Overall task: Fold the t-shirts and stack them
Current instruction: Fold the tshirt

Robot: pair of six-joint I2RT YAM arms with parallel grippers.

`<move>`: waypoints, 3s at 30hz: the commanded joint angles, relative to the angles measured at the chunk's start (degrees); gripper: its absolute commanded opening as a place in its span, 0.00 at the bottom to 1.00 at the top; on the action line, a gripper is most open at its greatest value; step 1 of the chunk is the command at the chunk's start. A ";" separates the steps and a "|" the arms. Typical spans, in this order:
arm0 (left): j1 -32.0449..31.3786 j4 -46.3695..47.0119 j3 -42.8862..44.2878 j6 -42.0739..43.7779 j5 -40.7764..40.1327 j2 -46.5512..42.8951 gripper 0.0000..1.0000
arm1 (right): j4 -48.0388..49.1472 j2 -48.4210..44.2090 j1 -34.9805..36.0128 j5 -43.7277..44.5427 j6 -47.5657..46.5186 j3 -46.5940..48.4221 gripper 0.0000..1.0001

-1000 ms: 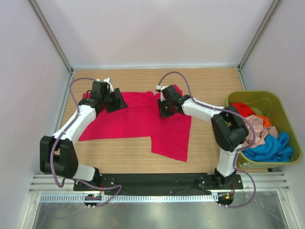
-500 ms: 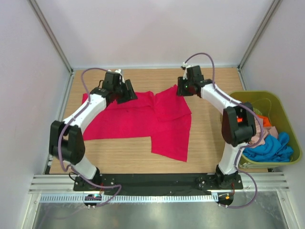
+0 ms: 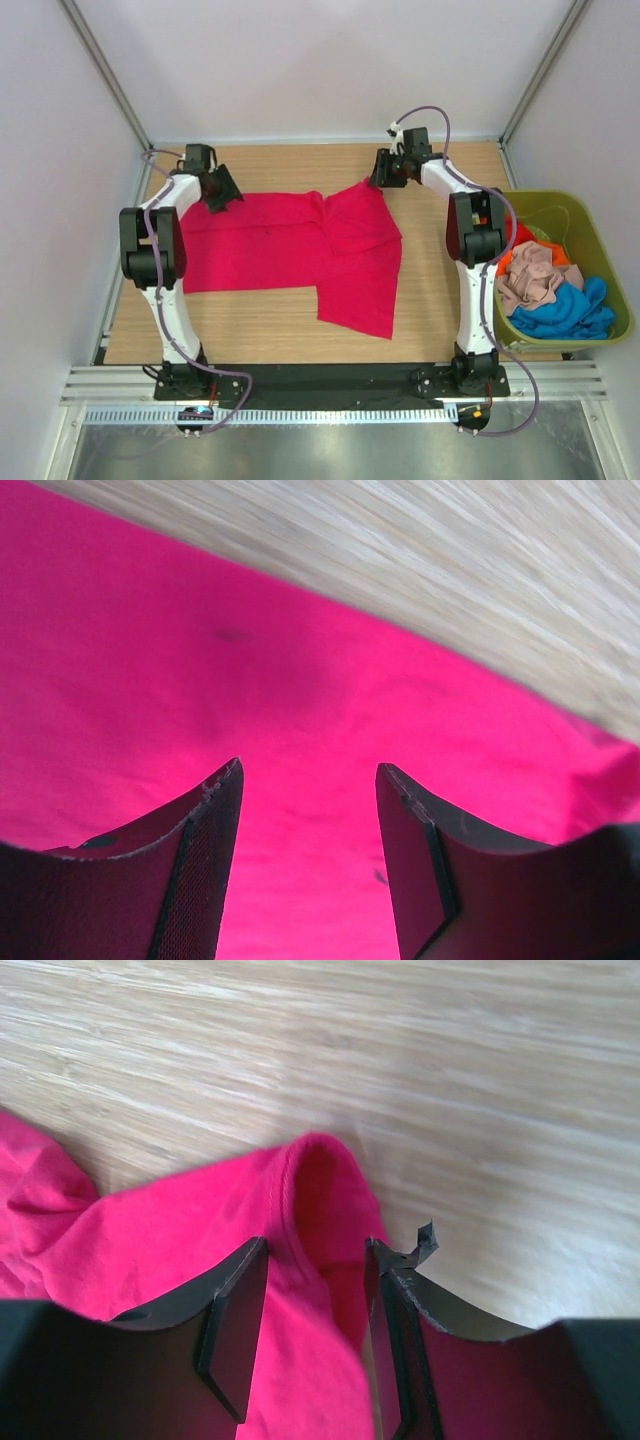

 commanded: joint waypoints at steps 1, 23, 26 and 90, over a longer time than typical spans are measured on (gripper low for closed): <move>2.99 -0.47 4.33 0.45 -0.93 1.36 0.57 | 4.21 1.75 0.26 -6.14 2.15 4.95 0.50; 9.32 -5.04 18.22 -1.22 -8.94 17.19 0.57 | 33.04 -8.44 -3.08 25.59 19.29 -23.87 0.04; 9.32 -5.22 19.71 -1.13 -8.32 17.20 0.57 | 31.90 -7.47 -3.26 24.45 20.69 -22.82 0.12; -30.67 12.53 2.31 -10.01 7.06 7.26 0.31 | 7.90 -30.23 -3.26 10.56 13.84 -43.47 0.01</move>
